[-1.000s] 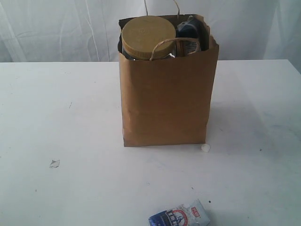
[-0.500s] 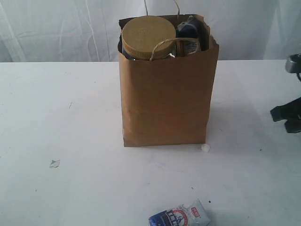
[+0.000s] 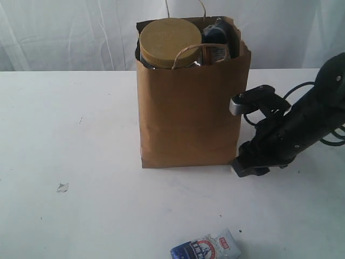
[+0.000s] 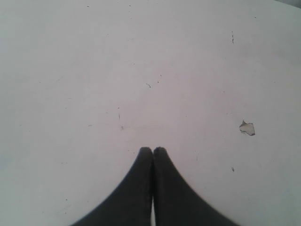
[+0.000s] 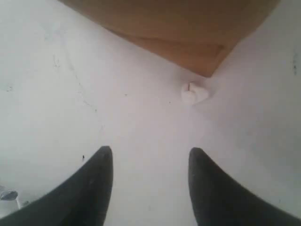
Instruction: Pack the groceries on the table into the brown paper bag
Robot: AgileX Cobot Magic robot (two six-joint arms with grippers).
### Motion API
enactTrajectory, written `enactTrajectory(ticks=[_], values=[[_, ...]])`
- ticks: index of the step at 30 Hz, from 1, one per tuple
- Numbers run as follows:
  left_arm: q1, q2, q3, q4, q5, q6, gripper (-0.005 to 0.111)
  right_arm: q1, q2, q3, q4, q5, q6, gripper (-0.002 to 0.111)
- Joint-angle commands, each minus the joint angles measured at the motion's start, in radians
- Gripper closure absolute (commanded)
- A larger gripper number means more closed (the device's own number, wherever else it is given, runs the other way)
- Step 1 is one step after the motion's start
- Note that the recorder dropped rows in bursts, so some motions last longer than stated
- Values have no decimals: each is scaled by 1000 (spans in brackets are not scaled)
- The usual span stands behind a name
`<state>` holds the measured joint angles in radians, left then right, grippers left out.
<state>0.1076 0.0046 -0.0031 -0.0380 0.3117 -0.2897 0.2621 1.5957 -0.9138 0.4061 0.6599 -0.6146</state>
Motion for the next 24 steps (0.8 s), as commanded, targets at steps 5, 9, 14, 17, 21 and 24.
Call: enactTrajectory(ticks=[5, 9, 14, 17, 21, 24], values=[[-4, -4, 3, -6, 22, 2, 107, 10, 82, -3, -8, -212, -7, 61], [-4, -4, 3, -6, 22, 2, 107, 10, 117, -3, -13, -222, -11, 61], [-4, -4, 3, -6, 22, 2, 107, 10, 152, -3, -12, -233, -11, 61], [-4, -4, 3, -6, 22, 2, 107, 10, 159, -3, -3, -266, -11, 61], [-4, -4, 3, -6, 22, 2, 107, 10, 176, -3, -3, -310, -11, 61], [-4, -4, 3, -6, 22, 2, 107, 10, 198, -3, 7, -325, -11, 61]])
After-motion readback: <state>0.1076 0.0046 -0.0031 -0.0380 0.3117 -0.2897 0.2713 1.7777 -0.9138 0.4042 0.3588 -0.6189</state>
